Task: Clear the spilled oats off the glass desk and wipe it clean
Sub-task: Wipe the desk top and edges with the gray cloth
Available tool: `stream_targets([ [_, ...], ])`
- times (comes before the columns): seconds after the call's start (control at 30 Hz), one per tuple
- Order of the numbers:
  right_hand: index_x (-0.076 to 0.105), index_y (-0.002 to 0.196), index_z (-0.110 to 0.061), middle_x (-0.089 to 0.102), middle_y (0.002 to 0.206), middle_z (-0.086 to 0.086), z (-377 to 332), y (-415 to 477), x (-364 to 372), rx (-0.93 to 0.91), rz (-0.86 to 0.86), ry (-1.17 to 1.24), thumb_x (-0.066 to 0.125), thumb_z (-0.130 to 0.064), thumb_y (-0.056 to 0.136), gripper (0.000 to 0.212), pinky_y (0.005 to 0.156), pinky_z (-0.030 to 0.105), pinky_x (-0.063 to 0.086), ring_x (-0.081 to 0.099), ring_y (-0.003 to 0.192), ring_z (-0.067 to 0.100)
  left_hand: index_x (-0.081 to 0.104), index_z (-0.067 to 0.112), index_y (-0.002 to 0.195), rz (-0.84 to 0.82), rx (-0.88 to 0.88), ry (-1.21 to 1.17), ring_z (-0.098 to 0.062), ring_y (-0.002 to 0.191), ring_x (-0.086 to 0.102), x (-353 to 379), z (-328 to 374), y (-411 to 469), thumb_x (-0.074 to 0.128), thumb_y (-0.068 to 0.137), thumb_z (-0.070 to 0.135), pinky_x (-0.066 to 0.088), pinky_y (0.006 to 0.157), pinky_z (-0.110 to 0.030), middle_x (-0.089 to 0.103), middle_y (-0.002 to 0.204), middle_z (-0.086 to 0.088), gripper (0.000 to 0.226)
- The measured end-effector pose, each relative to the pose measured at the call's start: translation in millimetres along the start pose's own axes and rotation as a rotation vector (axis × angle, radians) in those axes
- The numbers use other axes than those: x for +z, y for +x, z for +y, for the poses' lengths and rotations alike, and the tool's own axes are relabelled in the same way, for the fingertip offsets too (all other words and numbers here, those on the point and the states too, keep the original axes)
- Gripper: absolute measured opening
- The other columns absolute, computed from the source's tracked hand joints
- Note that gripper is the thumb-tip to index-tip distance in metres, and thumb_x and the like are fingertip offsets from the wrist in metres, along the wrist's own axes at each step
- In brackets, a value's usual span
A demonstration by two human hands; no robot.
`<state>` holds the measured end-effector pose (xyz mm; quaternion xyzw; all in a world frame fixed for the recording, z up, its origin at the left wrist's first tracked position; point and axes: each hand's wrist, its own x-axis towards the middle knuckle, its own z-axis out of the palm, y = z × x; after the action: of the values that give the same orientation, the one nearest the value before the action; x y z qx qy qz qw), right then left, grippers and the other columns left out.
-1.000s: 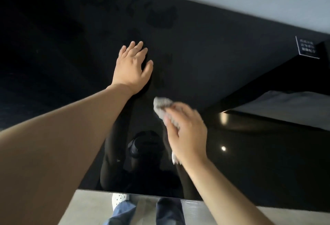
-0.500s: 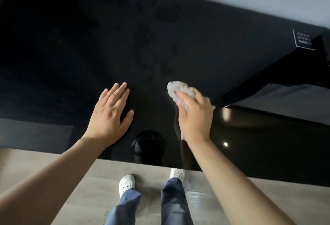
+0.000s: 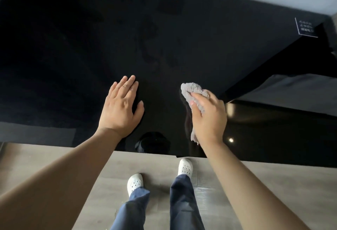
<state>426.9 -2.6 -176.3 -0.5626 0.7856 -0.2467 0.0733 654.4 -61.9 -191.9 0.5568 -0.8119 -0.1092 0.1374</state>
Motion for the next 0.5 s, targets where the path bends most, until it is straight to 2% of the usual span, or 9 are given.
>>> stream_targets([
  [0.17, 0.071, 0.112, -0.026, 0.063, 0.123, -0.003, -1, -83, -10, -0.107, -0.03, 0.057, 0.07, -0.013, 0.082, 0.033, 0.079, 0.02, 0.042, 0.056, 0.098, 0.017, 0.04, 0.003, 0.143, -0.013, 0.004, 0.012, -0.025, 0.146, 0.02, 0, 0, -1, 0.037, 0.093, 0.039, 0.015, 0.12, -0.042, 0.03, 0.155, -0.01, 0.062],
  [0.3, 0.071, 0.108, -0.031, 0.061, 0.122, -0.013, -11, -123, -29, -0.123, -0.186, 0.119, 0.057, -0.029, 0.084, 0.028, 0.081, 0.017, 0.045, 0.055, 0.097, 0.008, 0.038, 0.004, 0.145, -0.038, -0.001, 0.028, -0.024, 0.147, 0.017, -2, 0, -2, 0.034, 0.093, 0.044, 0.012, 0.121, -0.041, 0.027, 0.157, -0.009, 0.065],
  [0.4, 0.073, 0.105, -0.031, 0.064, 0.112, -0.022, -18, -130, -49, 0.012, -0.236, 0.305, 0.058, -0.035, 0.083, 0.027, 0.088, 0.012, 0.044, 0.057, 0.103, -0.003, 0.035, 0.004, 0.146, -0.061, 0.01, 0.032, -0.024, 0.148, 0.014, -4, 0, -3, 0.036, 0.095, 0.045, 0.01, 0.121, -0.041, 0.023, 0.158, -0.009, 0.066],
  [0.5, 0.073, 0.107, -0.021, 0.065, 0.107, -0.022, -24, -110, -65, 0.167, -0.081, 0.446, 0.066, -0.019, 0.088, 0.02, 0.091, 0.008, 0.041, 0.058, 0.108, -0.005, 0.03, 0.004, 0.148, -0.091, 0.021, 0.018, -0.023, 0.149, 0.009, -7, -1, -4, 0.036, 0.095, 0.048, 0.006, 0.122, -0.039, 0.018, 0.16, -0.008, 0.069],
])
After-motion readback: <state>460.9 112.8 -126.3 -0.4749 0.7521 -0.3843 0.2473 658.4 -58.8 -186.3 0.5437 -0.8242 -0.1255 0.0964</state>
